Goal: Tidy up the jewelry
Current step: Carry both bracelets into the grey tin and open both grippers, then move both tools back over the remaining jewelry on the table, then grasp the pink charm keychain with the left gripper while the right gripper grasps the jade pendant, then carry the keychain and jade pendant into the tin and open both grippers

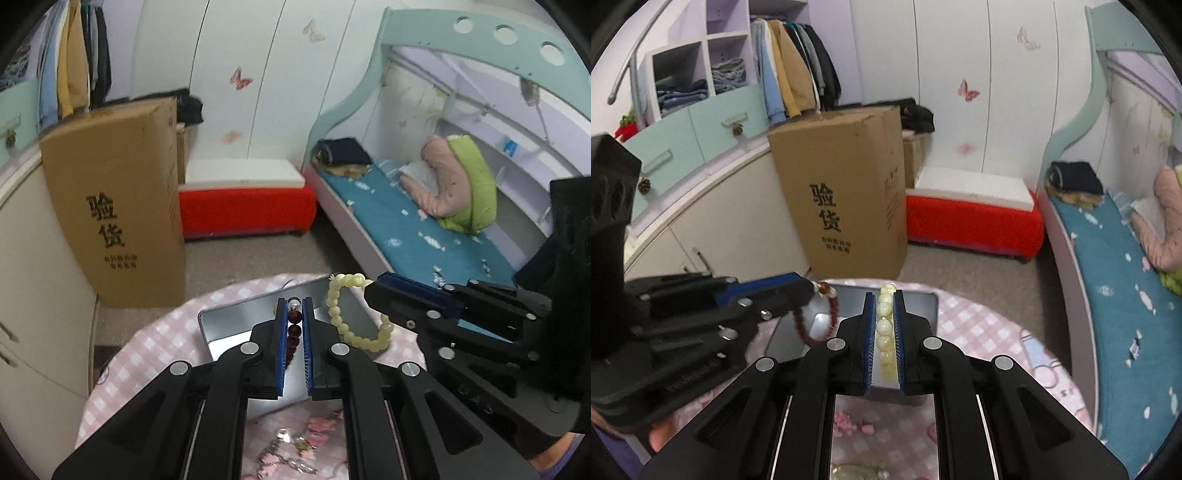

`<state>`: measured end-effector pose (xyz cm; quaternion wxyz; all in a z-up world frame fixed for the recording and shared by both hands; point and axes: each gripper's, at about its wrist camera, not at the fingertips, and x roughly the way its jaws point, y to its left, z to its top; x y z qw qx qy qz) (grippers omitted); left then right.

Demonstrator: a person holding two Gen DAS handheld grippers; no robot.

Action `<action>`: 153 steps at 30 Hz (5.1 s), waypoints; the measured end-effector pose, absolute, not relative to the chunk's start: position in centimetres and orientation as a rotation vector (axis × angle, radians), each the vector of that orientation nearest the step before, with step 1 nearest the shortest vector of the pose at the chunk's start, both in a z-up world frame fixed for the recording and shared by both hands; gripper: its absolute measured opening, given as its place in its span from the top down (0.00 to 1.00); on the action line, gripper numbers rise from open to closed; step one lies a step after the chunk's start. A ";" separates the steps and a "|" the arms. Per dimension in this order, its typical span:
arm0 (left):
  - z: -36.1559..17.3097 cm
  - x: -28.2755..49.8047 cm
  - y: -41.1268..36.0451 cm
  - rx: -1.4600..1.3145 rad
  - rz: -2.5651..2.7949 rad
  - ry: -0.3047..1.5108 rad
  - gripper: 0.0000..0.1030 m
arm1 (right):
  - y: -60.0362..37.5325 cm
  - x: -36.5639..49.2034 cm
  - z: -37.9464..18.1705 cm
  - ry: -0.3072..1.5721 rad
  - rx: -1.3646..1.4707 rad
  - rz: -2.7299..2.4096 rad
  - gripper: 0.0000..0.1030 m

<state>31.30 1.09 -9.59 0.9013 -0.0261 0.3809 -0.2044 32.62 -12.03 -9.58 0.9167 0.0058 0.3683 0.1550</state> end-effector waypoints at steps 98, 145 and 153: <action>-19.4 19.0 3.6 0.122 -0.230 0.894 0.51 | -15.4 18.3 -18.8 0.856 0.075 0.140 0.18; -15.9 16.4 4.8 -0.078 -0.398 0.820 0.89 | -14.1 18.5 -19.2 0.906 0.069 0.213 0.58; -12.3 17.3 4.0 -0.083 -0.464 0.761 0.89 | -15.5 18.9 -15.4 0.832 0.095 0.253 0.58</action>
